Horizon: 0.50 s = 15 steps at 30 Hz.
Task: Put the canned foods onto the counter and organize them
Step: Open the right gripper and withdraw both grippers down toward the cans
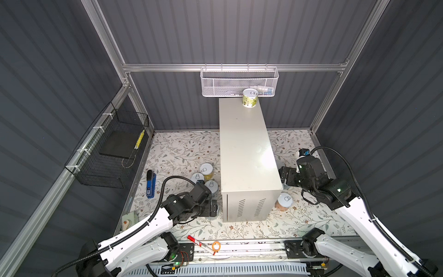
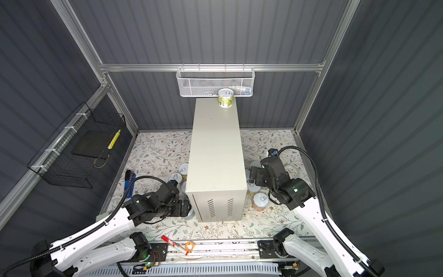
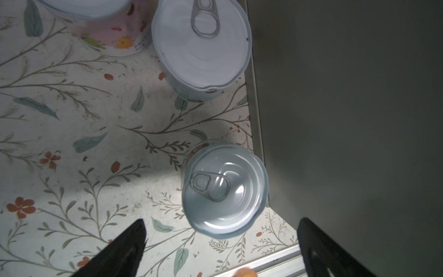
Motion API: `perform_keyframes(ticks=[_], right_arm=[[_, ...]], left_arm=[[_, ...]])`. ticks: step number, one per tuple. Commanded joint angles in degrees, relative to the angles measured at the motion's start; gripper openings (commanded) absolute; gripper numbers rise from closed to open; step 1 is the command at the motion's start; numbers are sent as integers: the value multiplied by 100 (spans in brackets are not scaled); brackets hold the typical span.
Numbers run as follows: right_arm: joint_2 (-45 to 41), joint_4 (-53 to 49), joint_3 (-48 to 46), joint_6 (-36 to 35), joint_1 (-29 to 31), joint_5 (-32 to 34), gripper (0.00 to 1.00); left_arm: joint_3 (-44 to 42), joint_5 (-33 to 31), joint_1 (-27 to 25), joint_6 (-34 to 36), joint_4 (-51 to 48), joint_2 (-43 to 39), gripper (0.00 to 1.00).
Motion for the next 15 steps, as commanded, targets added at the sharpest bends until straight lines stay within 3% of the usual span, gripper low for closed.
perform_keyframes(ticks=[1,15], right_arm=[[-23,82,-78,-11,-21,-40,99],[-222,185,-280,39,-21,-41,99]], left_arm=[[-100,-282,-240,-347,332,151,100],[-340,-767,-404,-667,669,762,99]])
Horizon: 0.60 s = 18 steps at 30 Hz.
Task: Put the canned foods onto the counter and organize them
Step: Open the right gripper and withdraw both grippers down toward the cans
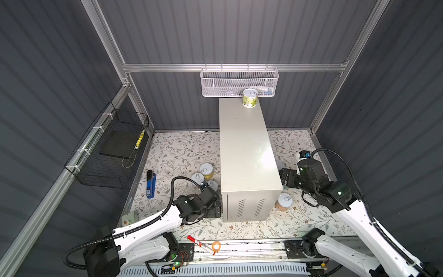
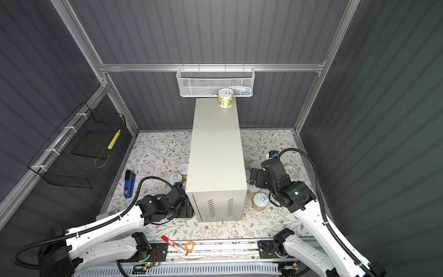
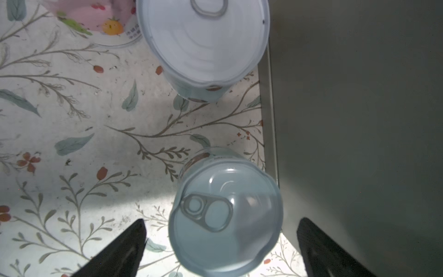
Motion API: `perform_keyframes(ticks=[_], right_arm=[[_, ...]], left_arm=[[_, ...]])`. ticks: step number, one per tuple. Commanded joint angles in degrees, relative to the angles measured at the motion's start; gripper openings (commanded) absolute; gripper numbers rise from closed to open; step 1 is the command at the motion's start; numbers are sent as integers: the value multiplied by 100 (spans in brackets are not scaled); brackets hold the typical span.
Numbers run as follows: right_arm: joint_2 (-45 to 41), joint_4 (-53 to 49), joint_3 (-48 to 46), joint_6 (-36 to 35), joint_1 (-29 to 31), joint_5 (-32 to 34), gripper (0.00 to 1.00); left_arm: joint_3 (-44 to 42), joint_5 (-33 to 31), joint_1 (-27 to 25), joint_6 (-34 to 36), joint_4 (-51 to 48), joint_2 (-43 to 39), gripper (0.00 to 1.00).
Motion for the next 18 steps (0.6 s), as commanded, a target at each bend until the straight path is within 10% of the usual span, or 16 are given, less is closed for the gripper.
perform_keyframes(ticks=[1,18], right_arm=[[-12,76,-53,21,-18,-25,99],[138,381,-262,-6,-49,-175,99]], left_arm=[[-120,-210,-32,-160,151,81,98],[-232,-808,-30,-646,-36,316,92]])
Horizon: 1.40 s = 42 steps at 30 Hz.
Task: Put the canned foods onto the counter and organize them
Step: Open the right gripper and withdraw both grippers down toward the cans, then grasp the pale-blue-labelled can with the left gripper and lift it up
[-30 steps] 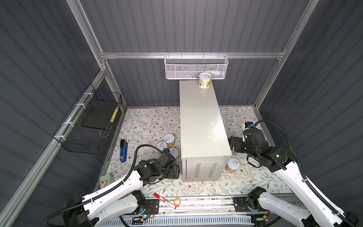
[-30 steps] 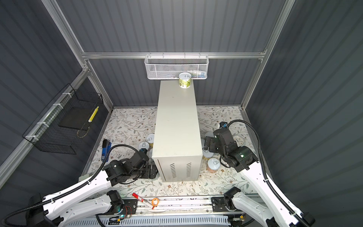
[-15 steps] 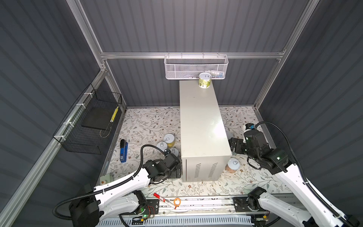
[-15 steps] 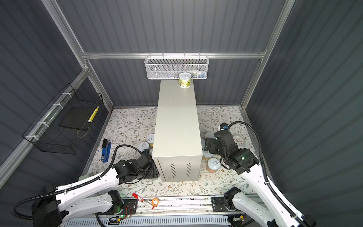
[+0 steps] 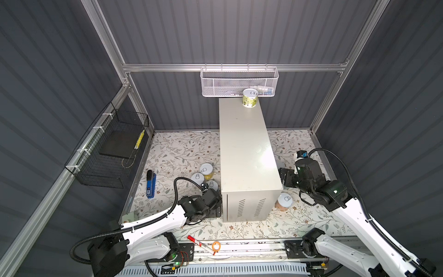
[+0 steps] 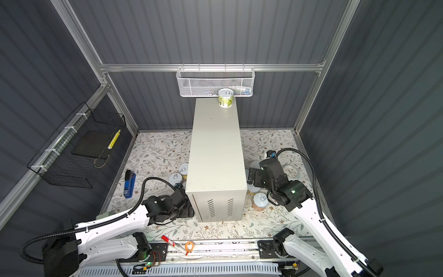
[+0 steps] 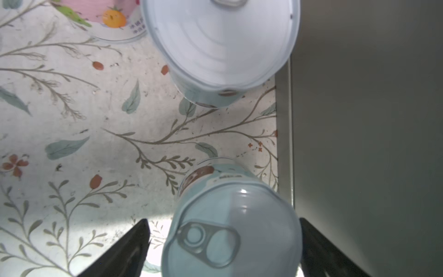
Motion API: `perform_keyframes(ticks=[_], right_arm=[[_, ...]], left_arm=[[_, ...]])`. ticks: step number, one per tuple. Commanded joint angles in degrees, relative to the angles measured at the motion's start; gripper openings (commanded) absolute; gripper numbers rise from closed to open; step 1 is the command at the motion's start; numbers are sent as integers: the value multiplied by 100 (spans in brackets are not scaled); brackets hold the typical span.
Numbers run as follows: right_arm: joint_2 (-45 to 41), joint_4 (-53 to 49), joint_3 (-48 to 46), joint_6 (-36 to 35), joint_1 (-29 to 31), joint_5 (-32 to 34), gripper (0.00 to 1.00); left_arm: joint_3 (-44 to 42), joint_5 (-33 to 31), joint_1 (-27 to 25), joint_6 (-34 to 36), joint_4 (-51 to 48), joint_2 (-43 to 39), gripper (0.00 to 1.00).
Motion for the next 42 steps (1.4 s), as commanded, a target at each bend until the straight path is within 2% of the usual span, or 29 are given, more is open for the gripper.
perform_keyframes(ticks=[1,6,10,15,18,30,32,35,36,38,39,42], right_arm=[[14,118,-98,5,-27,-61,99],[81,250,-164,-1,-37,-148,99],[110,289,-185,4,-36,-233,99],[59,310,-235,26,-35,-282,99],[17,349,-295,32,-38,-291,99],[-7,404,-428,45,-46,-318,99],[-7,403,-424,37,-46,-313,99],[-31,429,-446,36,-47,-315,98],[-39,417,-454,32,-45,-316,98],[-65,412,-470,35,-51,-307,98],[-81,421,-472,35,-52,-296,99],[-126,400,-472,27,-64,-280,98]], left_arm=[[16,-666,-21,-406,-541,-12,92],[230,-1404,-12,-756,-1004,20,90],[277,-1497,122,-799,-988,196,90],[194,-1246,126,-748,-649,315,98],[103,-1086,128,-711,-530,421,98],[-318,-744,123,-917,172,734,86],[-360,-721,123,-968,189,753,78],[-375,-758,126,-969,110,670,60],[-359,-789,128,-956,42,627,48],[-264,-925,123,-934,-190,516,8],[-183,-1012,128,-927,-367,457,0],[278,-1363,130,-693,-1037,218,0]])
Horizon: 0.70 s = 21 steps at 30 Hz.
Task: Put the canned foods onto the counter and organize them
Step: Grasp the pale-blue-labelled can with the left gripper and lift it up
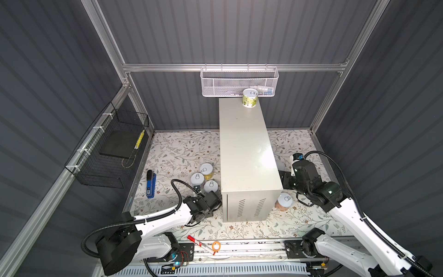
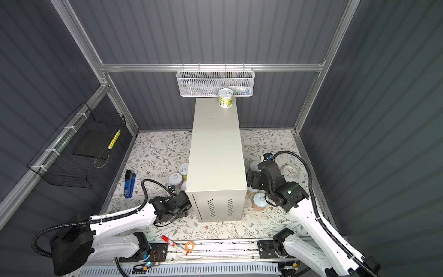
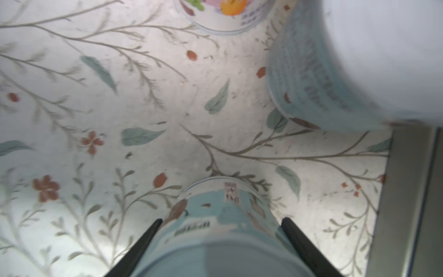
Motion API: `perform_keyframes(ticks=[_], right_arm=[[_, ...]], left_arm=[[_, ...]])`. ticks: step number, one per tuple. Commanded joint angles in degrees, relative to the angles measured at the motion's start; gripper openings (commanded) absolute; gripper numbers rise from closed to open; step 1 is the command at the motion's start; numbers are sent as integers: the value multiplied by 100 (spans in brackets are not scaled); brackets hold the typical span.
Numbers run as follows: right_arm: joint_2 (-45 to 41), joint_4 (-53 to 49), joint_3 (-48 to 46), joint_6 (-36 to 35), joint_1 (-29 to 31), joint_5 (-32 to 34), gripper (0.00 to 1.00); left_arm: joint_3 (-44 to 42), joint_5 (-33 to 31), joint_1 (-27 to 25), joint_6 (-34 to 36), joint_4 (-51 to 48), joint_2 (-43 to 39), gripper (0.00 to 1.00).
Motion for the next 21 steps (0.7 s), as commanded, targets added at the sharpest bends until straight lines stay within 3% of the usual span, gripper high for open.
perform_keyframes(ticks=[1,4,11,15,21], right_arm=[[-114,28,-59,12,-25,44,98],[-119,13,-27,-37,-68,38,99],[-227,129,-68,-180,-282,-44,99],[-214,120,56,-292,-377,-127,99],[-279,65,221,-431,-470,22,99]], left_arm=[[724,-607,37,271,-995,-392,0],[1491,-931,217,711,-1794,-682,0],[2988,-314,1824,2647,-1840,-948,0],[4288,-243,1950,3527,-2139,-379,0],[5958,477,2038,4650,-2439,367,0]])
